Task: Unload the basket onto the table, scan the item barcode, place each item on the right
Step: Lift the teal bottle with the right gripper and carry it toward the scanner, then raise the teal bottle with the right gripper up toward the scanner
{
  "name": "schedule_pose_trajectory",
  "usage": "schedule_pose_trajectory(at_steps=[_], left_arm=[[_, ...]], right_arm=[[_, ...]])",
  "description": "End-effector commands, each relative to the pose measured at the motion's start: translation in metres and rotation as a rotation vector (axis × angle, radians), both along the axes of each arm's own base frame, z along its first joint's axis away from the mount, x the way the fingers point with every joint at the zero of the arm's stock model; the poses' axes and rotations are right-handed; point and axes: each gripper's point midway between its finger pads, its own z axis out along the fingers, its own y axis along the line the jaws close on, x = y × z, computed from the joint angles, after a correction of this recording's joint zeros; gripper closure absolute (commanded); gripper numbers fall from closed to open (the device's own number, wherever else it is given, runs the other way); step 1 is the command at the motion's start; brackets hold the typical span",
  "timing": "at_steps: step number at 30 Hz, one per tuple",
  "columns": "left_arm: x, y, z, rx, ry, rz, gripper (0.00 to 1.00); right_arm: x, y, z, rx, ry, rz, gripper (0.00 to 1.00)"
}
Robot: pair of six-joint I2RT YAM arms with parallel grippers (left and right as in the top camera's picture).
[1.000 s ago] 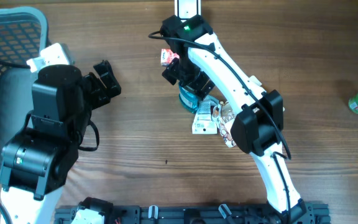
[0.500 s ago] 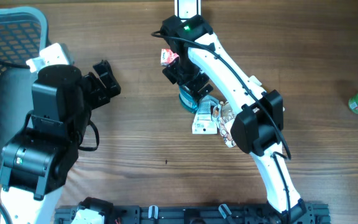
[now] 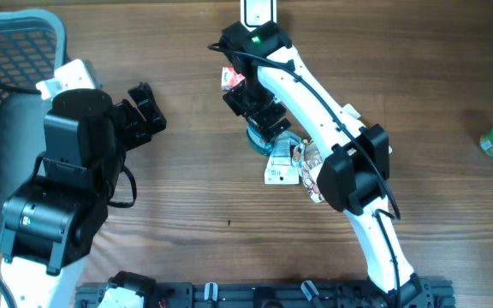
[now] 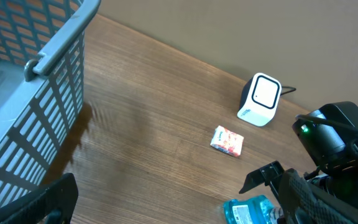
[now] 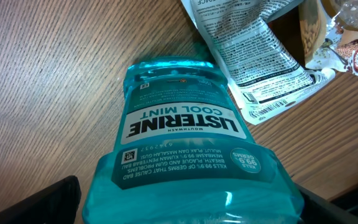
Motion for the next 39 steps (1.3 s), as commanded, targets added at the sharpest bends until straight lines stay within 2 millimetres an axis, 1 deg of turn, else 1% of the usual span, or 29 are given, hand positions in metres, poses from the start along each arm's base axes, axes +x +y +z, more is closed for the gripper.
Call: schedule_pose_trajectory(at_steps=[1,12,18,23,30,39], left_arm=[[-0.001,0.005,0.003,0.026,-0.002,0.01,0.0],[-0.001,0.005,0.002,0.027,0.003,0.01,0.0],[-0.001,0.005,0.002,0.027,0.003,0.01,0.0],[-0.002,0.005,0.001,0.028,0.005,0.01,0.0],[-0.002,0.005,0.001,0.028,0.005,0.01,0.0],[-0.002,0.006,0.001,0.03,0.005,0.014,0.0]], right_arm=[[-0.002,0.002,0.018,0.014,-0.031,-0.05,0.0],[-0.001,-0.002,0.016,-0.014,-0.04,-0.065,0.01],[-0.002,-0.003,0.014,-0.018,-0.034,-0.063,0.1],[-0.006,-0.006,0.007,-0.035,-0.01,-0.06,0.11],[-0.007,-0.007,0.006,-0.034,-0.009,-0.037,0.19],[-0.007,-0.006,0.006,-0.031,-0.007,-0.037,0.2]])
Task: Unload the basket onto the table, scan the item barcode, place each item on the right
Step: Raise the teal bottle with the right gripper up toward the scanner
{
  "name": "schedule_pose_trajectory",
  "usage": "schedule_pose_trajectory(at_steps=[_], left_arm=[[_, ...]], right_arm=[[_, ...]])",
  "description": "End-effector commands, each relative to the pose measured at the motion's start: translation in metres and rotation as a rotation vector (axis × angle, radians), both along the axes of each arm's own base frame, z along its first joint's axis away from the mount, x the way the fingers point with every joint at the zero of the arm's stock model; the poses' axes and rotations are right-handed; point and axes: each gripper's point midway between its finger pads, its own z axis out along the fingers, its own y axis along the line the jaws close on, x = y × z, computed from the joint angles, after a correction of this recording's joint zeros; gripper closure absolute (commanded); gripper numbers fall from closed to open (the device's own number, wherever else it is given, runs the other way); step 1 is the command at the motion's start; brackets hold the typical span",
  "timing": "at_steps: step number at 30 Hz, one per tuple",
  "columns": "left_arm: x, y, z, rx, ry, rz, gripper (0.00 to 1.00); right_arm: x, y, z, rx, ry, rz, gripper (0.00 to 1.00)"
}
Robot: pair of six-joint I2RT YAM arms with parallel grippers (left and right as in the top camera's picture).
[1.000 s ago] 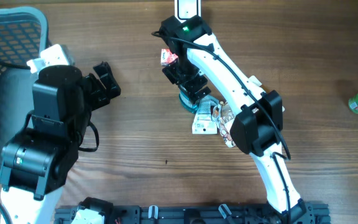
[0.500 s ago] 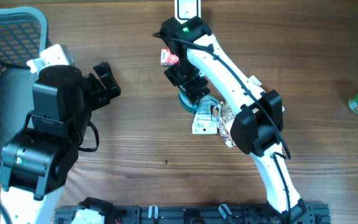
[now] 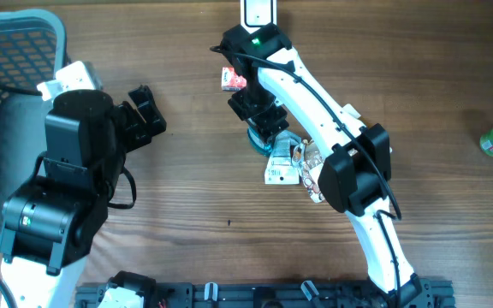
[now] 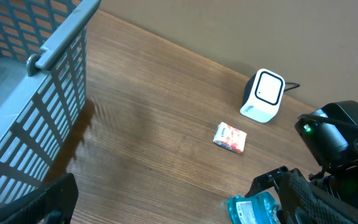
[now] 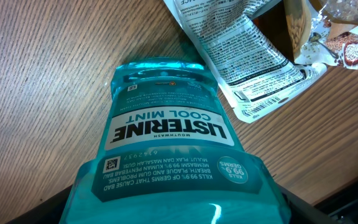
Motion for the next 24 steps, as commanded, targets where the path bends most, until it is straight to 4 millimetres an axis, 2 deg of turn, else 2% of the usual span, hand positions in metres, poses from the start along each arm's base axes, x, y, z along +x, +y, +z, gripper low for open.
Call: schedule_pose_trajectory(at_steps=[1,10,16,24], left_arm=[[0.001,0.006,0.005,0.026,-0.012,0.014,0.0],[0.001,0.006,0.005,0.027,-0.013,0.015,0.0],[0.0,0.006,0.004,0.028,-0.007,0.015,0.0],[-0.001,0.006,0.002,0.03,-0.001,0.015,0.0]], right_arm=[[-0.002,-0.002,0.01,-0.01,-0.024,0.0,0.2],[-0.008,0.006,0.012,0.048,0.006,0.045,0.21],[-0.013,0.017,0.016,0.15,0.051,0.097,0.21],[-0.005,0.01,0.028,0.268,0.063,0.137,0.27]])
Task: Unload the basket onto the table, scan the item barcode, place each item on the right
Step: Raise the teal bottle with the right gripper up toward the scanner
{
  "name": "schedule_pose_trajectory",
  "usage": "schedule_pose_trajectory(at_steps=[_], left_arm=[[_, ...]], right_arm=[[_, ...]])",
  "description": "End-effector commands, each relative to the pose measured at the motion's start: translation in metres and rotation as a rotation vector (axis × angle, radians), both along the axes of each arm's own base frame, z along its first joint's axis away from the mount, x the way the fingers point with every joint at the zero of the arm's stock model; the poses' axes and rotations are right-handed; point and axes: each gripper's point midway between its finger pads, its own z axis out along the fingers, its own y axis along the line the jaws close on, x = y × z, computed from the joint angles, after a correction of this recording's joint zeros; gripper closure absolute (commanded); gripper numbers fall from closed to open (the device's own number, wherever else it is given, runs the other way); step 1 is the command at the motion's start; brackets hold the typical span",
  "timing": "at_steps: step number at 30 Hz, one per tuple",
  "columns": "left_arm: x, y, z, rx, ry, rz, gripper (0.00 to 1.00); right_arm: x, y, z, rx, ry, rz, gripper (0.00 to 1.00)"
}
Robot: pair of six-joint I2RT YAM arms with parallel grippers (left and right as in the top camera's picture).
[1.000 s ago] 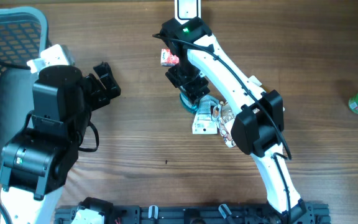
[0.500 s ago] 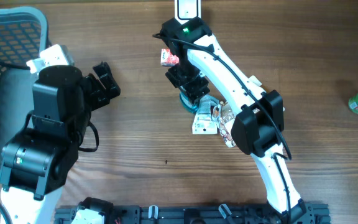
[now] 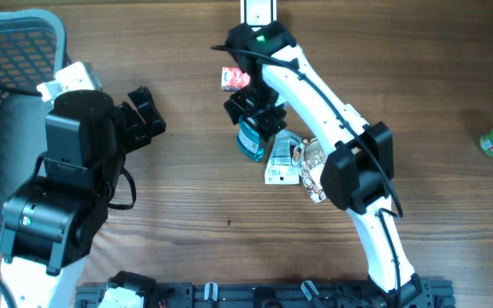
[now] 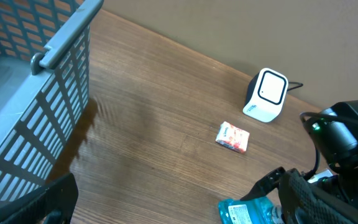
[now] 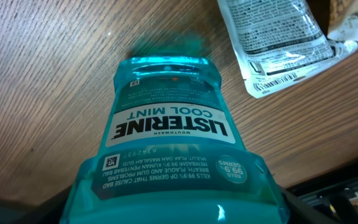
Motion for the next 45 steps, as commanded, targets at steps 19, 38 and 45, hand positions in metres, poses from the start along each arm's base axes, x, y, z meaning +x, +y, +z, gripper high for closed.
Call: schedule_pose_trajectory(at_steps=[19,38,45], left_arm=[[-0.009,0.007,-0.008,0.04,0.053,0.008,0.0],[-0.017,0.009,-0.018,0.056,0.109,0.007,0.0],[-0.017,0.009,-0.018,0.055,0.109,0.007,0.0]], right_arm=[[0.025,-0.011,0.054,0.48,0.006,0.083,0.32],[0.036,-0.005,0.095,0.813,0.005,0.069,0.31],[0.049,-0.014,0.12,0.991,-0.031,0.044,0.32]])
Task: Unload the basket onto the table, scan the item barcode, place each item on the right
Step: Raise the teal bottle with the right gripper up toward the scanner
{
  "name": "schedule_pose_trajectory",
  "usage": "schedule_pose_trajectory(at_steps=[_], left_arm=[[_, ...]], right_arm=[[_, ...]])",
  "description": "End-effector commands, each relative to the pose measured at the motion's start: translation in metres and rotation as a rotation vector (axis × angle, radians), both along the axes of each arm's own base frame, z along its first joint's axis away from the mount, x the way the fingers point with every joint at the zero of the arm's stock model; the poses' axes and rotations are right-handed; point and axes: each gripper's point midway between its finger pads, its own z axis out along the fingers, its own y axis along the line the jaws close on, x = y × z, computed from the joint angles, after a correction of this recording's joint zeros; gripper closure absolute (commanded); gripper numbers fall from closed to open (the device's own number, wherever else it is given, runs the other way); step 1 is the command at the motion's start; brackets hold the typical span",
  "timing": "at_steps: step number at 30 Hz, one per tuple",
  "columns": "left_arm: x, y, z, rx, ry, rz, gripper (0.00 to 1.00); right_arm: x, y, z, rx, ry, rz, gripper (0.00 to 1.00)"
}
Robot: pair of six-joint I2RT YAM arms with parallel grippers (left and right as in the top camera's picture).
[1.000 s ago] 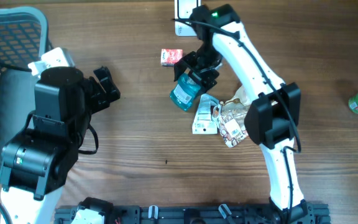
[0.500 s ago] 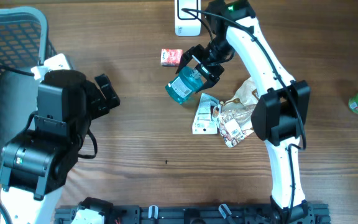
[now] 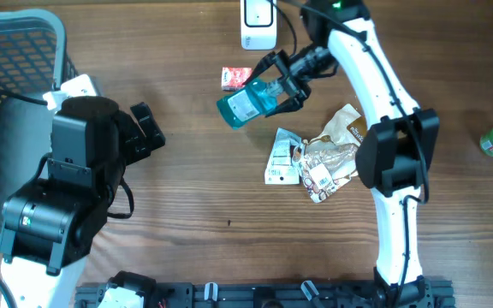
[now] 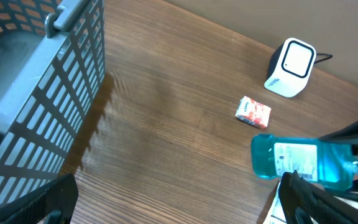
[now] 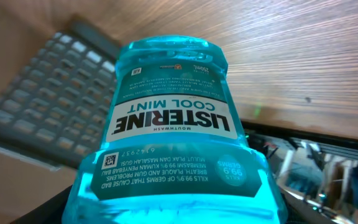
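My right gripper (image 3: pixel 291 75) is shut on a teal Listerine mouthwash bottle (image 3: pixel 248 103), held on its side above the table with its base pointing left. In the right wrist view the bottle (image 5: pixel 173 137) fills the frame and hides the fingers. The white barcode scanner (image 3: pixel 258 14) stands at the table's far edge, just behind the bottle; the left wrist view shows the scanner (image 4: pixel 293 59) and the bottle (image 4: pixel 297 167) too. My left gripper (image 3: pixel 146 130) stands open and holds nothing, next to the basket.
A small red and white packet (image 3: pixel 234 79) lies beside the bottle, in front of the scanner. A pile of snack packets (image 3: pixel 315 158) lies mid-table. A grey mesh basket (image 3: pixel 7 103) fills the far left. A green bottle sits at the right edge.
The right arm has swung toward the far edge. The bottle, which was just left of the packet pile, now hangs on its side close in front of the scanner. The left arm shifted slightly.
My right gripper was round the bottle as it stood against the packet pile. It then sat closer on the bottle. After that the bottle was held a little left of the pile. Now it is turned sideways up near the scanner.
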Motion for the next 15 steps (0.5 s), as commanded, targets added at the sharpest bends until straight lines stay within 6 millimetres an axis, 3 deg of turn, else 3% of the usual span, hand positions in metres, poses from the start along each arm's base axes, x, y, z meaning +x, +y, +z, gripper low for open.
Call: schedule_pose_trajectory(at_steps=[1,8,15], left_arm=[[0.0,0.004,0.003,0.024,-0.006,0.006,0.0],[0.0,0.004,0.003,0.024,-0.006,0.006,0.0],[0.0,0.004,0.003,0.024,-0.006,0.006,0.0]], right_arm=[[0.002,0.004,0.055,0.243,-0.064,-0.013,0.32],[0.003,0.009,0.08,0.387,-0.069,-0.02,0.32],[0.003,0.011,0.088,0.428,-0.042,-0.033,0.32]])
